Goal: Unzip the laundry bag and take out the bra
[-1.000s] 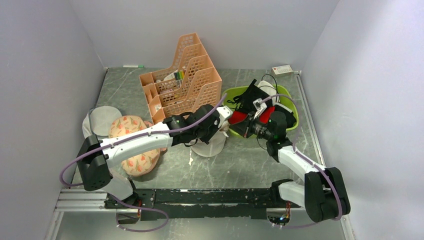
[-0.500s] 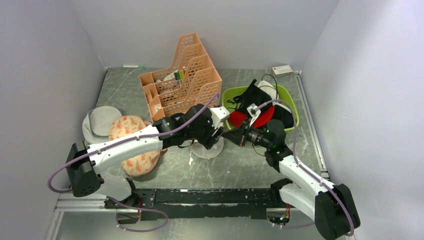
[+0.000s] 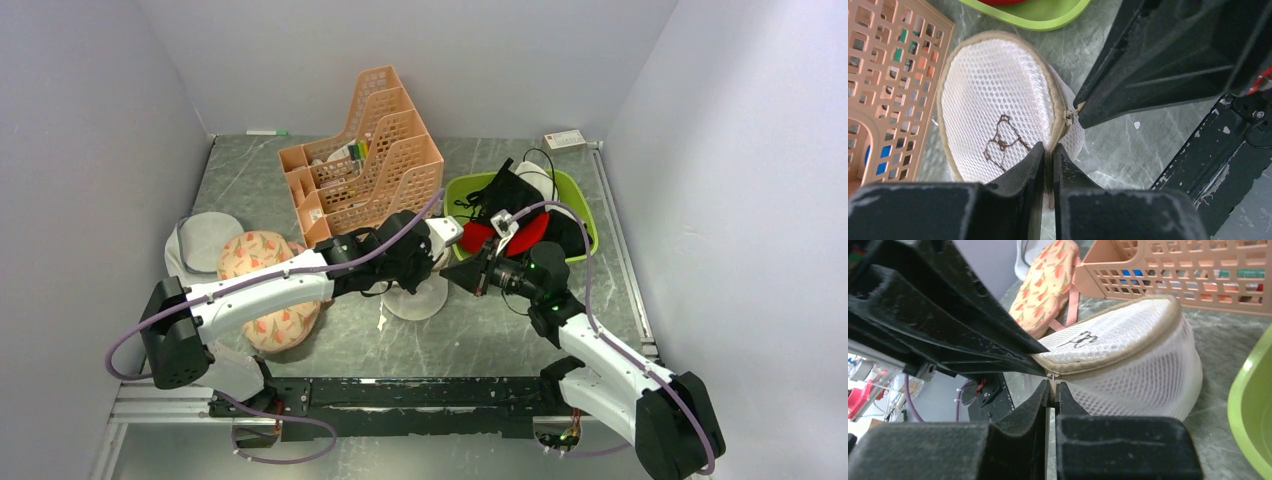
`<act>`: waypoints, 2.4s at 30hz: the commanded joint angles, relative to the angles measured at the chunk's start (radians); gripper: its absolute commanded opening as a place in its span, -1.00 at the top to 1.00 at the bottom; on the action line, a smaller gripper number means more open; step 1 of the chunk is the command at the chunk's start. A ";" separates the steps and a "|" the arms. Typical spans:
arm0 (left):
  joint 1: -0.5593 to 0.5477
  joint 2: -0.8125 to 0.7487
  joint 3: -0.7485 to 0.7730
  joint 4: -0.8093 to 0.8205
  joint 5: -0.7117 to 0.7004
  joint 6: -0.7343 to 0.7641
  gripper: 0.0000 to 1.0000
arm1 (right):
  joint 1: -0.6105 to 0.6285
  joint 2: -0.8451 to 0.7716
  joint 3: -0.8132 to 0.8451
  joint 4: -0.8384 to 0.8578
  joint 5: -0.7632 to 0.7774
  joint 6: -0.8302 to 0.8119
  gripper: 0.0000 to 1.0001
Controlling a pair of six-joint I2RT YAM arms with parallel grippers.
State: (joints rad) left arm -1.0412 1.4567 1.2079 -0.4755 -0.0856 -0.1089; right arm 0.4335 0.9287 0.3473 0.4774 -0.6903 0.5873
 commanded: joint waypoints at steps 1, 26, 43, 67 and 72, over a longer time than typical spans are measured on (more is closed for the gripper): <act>0.003 -0.027 0.002 0.020 -0.018 0.017 0.71 | 0.005 0.011 0.022 -0.069 0.078 -0.014 1.00; 0.003 0.016 0.036 -0.041 -0.135 -0.004 -0.01 | -0.160 0.036 0.012 -0.027 -0.145 0.015 1.00; 0.002 -0.015 0.015 -0.007 -0.107 0.021 0.24 | 0.021 0.059 0.059 0.038 -0.068 0.082 1.00; -0.013 -0.076 -0.012 0.024 -0.130 0.042 0.58 | -0.280 0.061 -0.082 0.224 -0.215 0.246 1.00; -0.013 -0.055 -0.005 0.015 -0.119 0.038 -0.12 | -0.176 0.010 0.009 0.032 -0.165 0.130 1.00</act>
State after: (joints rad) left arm -1.0573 1.3827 1.1816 -0.4492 -0.1879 -0.0673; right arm 0.1928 0.9791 0.2829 0.5949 -0.8619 0.7929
